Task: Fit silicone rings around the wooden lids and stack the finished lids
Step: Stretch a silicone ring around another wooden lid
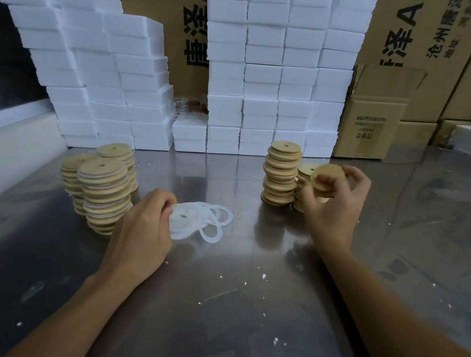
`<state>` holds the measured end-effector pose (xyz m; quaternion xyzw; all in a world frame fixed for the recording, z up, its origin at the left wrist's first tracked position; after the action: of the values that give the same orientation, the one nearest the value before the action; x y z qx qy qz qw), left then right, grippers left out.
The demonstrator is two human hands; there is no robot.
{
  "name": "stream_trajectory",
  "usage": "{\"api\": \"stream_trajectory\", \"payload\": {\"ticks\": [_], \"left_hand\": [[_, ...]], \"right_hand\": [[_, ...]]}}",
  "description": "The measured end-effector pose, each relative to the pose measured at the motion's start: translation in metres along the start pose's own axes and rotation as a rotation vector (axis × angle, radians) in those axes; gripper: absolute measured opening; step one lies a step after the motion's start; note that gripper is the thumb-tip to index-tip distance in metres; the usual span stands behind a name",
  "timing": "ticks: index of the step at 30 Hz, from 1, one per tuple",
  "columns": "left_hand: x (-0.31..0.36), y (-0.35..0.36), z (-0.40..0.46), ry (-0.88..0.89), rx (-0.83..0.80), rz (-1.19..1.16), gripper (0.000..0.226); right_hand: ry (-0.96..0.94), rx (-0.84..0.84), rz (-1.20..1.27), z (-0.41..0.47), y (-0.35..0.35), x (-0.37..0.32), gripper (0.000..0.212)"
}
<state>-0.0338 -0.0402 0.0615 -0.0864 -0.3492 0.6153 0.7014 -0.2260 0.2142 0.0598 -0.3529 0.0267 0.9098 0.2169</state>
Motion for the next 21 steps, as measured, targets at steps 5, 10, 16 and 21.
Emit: {"api": "stream_trajectory", "payload": {"ticks": [5,10,16,21], "left_hand": [[0.008,-0.007,-0.001,0.008,0.084,-0.047,0.014],[0.026,-0.003,0.001,0.108,0.027,-0.113,0.010],[0.027,0.003,-0.001,-0.073,0.004,-0.368,0.024],[0.034,0.017,-0.006,-0.157,-0.163,-0.533,0.026]], "right_hand": [[-0.195,-0.132,-0.053,-0.019,0.000,-0.030,0.013],[-0.237,-0.224,-0.018,-0.038,0.002,-0.049,0.022],[-0.133,-0.354,0.242,-0.061,0.015,-0.064,0.021],[0.156,-0.571,0.387,-0.071,0.035,-0.063,0.025]]}}
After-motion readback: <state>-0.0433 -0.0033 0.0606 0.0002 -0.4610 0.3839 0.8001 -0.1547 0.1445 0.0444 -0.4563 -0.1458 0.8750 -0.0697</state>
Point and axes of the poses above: each hand's wrist, its own z-axis towards the middle knuckle, its own y-axis out of the palm, x = y × z, the point moved 7 cm from there along z, towards the middle knuckle, and after that the axes turned 2 degrees about x, right-handed, at the moved point
